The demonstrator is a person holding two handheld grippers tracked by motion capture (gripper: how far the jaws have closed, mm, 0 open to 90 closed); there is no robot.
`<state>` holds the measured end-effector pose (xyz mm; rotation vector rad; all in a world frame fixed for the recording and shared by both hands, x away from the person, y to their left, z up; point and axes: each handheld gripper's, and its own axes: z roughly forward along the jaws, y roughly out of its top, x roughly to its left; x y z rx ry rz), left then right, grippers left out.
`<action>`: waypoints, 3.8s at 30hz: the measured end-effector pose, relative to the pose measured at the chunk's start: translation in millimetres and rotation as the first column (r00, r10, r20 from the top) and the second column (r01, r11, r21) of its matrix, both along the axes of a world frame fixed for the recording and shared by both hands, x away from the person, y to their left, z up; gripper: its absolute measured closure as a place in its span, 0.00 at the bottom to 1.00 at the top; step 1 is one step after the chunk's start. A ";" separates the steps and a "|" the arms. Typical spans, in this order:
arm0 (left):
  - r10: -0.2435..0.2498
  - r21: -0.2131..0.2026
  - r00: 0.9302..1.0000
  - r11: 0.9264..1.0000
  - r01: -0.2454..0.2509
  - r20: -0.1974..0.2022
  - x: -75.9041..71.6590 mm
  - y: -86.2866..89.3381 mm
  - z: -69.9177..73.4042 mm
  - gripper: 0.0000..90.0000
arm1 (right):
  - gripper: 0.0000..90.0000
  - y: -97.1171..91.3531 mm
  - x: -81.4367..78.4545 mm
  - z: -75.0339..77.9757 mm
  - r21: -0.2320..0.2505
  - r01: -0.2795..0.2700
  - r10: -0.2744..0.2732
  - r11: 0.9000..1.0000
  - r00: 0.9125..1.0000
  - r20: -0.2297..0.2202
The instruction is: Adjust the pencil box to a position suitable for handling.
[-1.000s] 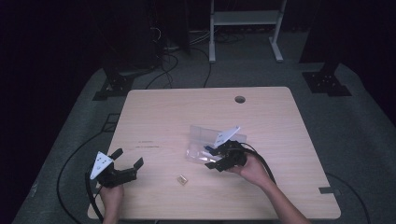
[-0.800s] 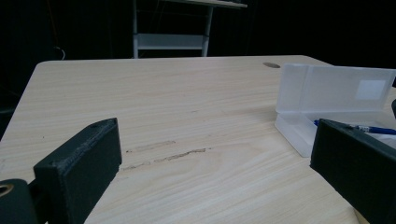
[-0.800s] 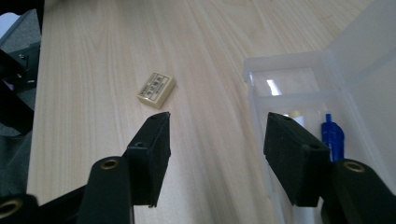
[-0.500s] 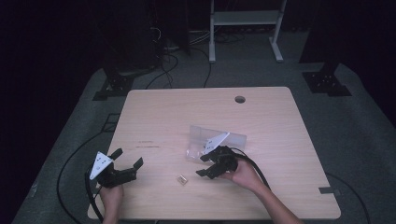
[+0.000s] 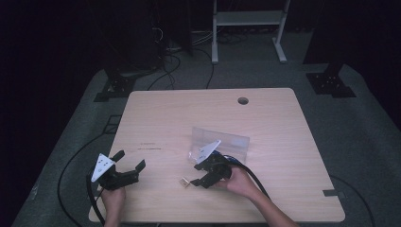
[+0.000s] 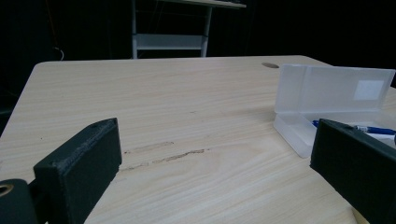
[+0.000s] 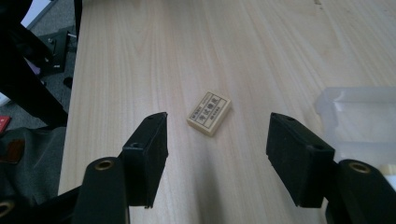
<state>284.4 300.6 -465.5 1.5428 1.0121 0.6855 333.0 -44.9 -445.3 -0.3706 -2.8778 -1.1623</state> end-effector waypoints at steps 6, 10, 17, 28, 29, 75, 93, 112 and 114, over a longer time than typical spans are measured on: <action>0.000 -0.004 1.000 1.000 0.000 0.001 -0.4 0.5 0.3 0.01 | 0.42 13.5 -1.2 -5.1 -0.006 -0.017 0.017 1.000 1.000 0.004; 0.004 -0.008 1.000 1.000 -0.004 0.002 -0.5 1.0 0.3 0.01 | 0.43 21.5 -0.8 -10.0 -0.007 -0.024 0.024 1.000 1.000 0.006; 0.006 -0.010 1.000 1.000 -0.006 0.006 -0.4 1.5 0.3 0.01 | 0.47 33.6 -1.1 -21.0 -0.048 -0.008 0.009 0.999 1.000 0.022; 0.008 -0.010 1.000 1.000 -0.007 0.008 -0.9 2.2 0.7 0.01 | 0.59 44.1 -3.9 -31.4 -0.078 0.011 -0.008 0.997 0.999 0.038; 0.008 -0.011 1.000 1.000 -0.008 0.008 -0.9 2.2 0.6 0.01 | 0.60 44.3 -3.8 -32.0 -0.082 0.011 -0.007 0.997 0.999 0.042; 0.009 -0.003 1.000 1.000 -0.009 0.009 -0.7 1.9 0.6 0.01 | 0.75 16.6 9.3 -9.2 -0.037 0.062 -0.060 0.997 0.997 0.054; 0.010 -0.008 1.000 1.000 -0.010 0.010 -1.0 1.9 0.7 0.01 | 0.75 5.1 26.4 6.6 -0.022 0.112 -0.110 0.993 0.991 0.073; 0.007 -0.002 1.000 1.000 -0.007 0.010 -0.4 1.3 1.0 0.01 | 0.75 -5.2 62.8 11.4 -0.024 0.210 -0.207 0.977 0.974 0.088; 0.007 -0.001 1.000 1.000 -0.007 0.010 -0.4 1.2 1.1 0.01 | 0.75 -4.1 65.4 9.6 -0.025 0.216 -0.213 0.976 0.974 0.082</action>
